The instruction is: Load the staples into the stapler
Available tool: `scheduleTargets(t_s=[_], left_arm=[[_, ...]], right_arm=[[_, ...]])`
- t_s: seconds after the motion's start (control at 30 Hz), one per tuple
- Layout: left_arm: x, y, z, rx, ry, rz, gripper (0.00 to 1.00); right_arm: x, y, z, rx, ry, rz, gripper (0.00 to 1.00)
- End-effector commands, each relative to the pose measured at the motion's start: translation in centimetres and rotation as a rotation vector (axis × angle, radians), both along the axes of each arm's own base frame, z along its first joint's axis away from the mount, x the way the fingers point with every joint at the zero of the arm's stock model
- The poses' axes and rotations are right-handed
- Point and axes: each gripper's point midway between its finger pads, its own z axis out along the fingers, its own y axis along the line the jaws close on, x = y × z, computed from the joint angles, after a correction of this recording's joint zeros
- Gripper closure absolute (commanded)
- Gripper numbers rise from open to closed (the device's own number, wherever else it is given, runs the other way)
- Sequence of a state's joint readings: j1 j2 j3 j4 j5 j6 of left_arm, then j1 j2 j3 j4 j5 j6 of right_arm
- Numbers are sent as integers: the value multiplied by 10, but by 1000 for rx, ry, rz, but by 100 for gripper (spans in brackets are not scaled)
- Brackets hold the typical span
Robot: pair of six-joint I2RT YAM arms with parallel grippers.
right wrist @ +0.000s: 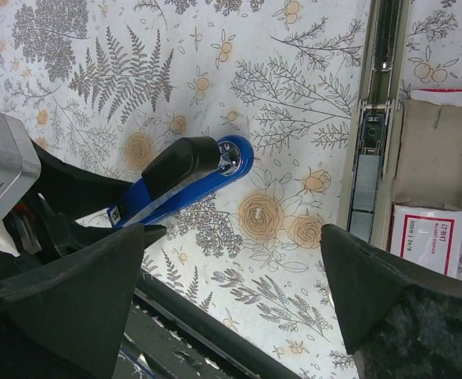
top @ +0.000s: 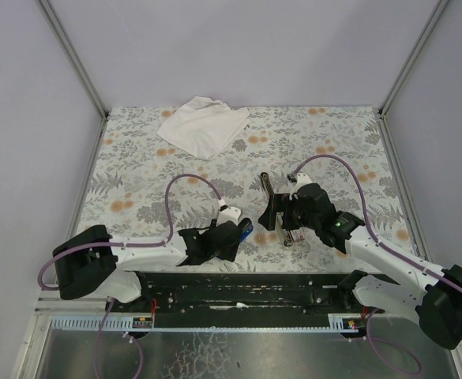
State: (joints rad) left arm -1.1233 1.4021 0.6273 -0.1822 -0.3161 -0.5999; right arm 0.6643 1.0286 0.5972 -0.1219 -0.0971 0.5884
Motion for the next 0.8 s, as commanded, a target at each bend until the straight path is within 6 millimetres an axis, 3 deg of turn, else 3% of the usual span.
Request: scheduleTargets(t_s=[0.0,0.17,0.3,0.57,0.77], left_arm=[[-8,8,-9,19,21,29,54],[-16,10,-17,24,43,35,81],[-18,3,-12,-28,55,48,99],[-27,-26,15,-241,108,43,100],[-33,-35,26,-314,146,48,100]], right_arm=[[5,7,11,66,0,-30,1],[-2,19,10,214,96,-91,1],[-7,35,0,332,187,-105,1],[-1,58,-16,409,267,-132,1],[-3,72,-29,409,314,-143,1]])
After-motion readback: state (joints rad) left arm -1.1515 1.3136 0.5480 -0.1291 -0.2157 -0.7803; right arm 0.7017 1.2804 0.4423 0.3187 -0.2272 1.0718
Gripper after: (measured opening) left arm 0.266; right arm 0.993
